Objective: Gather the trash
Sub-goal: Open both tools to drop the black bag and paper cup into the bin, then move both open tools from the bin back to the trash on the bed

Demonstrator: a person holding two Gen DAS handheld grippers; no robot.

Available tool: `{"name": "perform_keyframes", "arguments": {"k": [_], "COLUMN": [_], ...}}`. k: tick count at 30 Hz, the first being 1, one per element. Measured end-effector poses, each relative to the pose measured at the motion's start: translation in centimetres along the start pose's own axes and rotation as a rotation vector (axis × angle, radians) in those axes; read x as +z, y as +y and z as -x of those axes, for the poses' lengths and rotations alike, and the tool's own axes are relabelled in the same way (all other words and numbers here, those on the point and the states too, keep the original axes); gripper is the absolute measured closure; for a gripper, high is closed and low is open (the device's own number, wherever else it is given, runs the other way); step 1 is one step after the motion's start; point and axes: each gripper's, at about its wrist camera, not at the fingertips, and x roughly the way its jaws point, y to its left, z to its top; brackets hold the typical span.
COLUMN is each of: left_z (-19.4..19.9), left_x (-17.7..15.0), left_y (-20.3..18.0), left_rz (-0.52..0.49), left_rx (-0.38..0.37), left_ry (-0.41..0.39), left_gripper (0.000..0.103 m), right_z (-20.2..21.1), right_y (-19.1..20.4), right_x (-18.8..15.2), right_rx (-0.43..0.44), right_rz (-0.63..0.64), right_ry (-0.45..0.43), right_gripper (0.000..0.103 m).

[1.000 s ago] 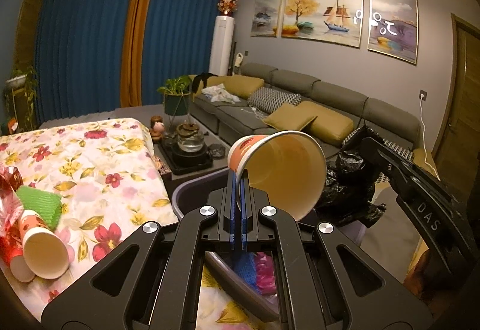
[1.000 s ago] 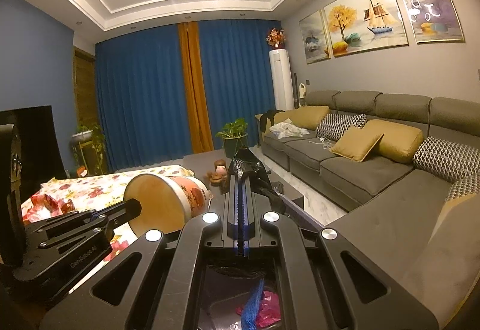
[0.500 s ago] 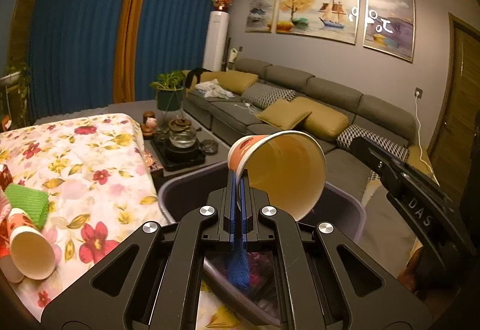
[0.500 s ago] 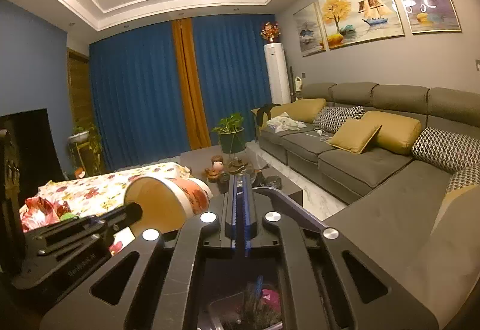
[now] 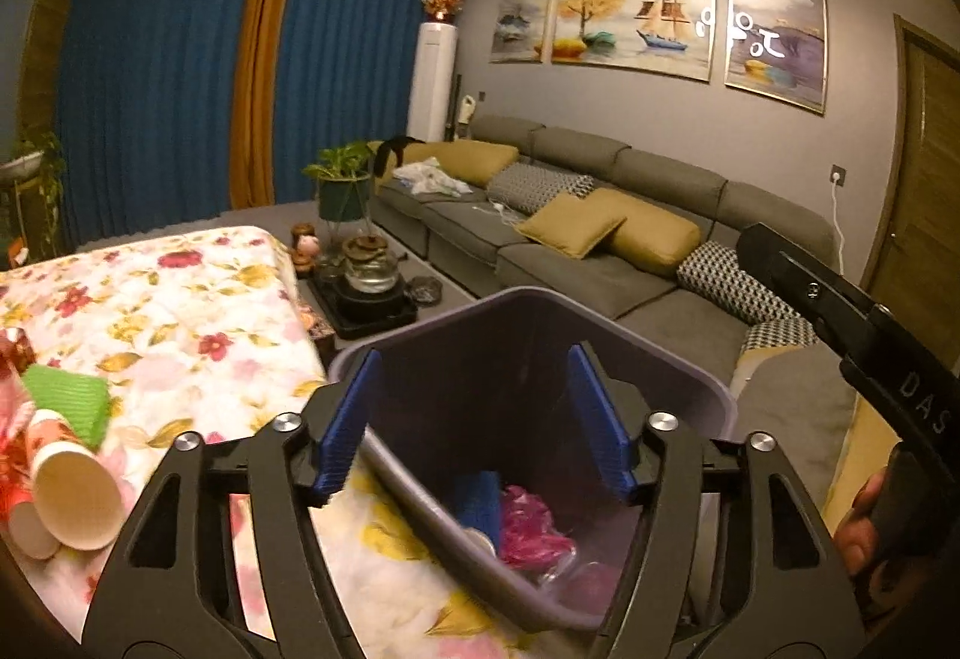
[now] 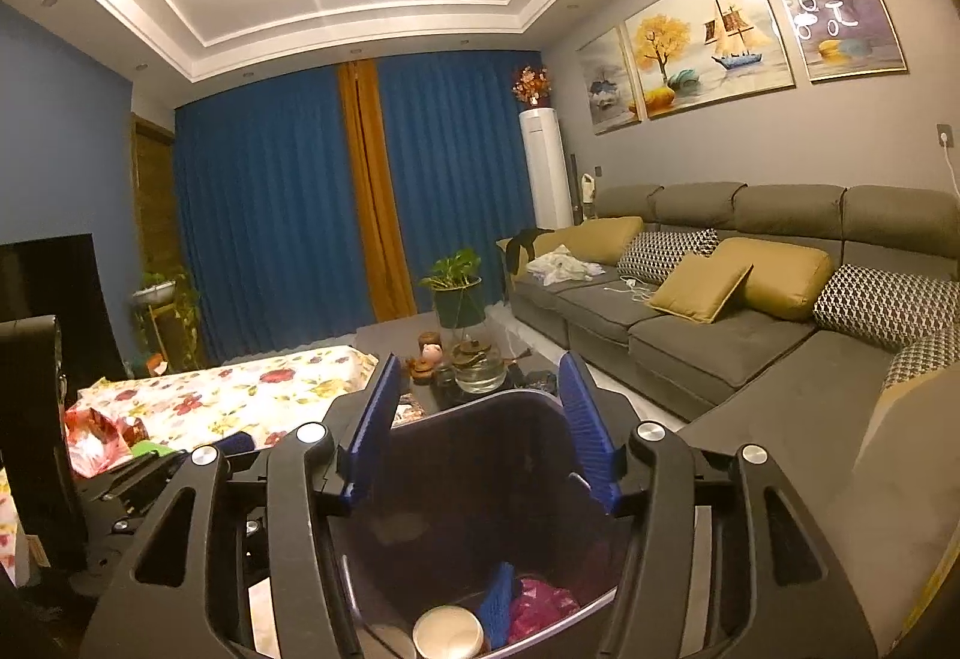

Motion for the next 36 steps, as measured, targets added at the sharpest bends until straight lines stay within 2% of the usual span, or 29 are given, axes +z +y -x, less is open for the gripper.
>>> {"name": "perform_keyframes", "arguments": {"k": [9, 22, 31, 36], "left_z": [3.6, 10.1, 14.8, 18.0], "left_x": [-0.3, -1.8, -3.3, -4.6], "left_y": [3.0, 9.1, 14.7, 18.8], "left_rz": [0.02, 0.087, 0.125, 0.187], "left_rx": [0.179, 0.376, 0.56, 0.656], "left_ry": [-0.018, -0.051, -0.067, -0.073], "left_gripper": [0.026, 0.023, 0.023, 0.023], "right_z": [1.0, 2.1, 1.9, 1.1], "right_y": [2.4, 7.4, 12.9, 17.5], "right_x": [0.1, -0.8, -2.1, -3.2], "right_rx": [0.046, 0.142, 0.244, 0.328], "right_rz": [0.024, 0.051, 0.094, 0.122], "right_ry": [-0.001, 0.017, 0.061, 0.103], "right_gripper": [0.044, 0.039, 0.037, 0.037]}}
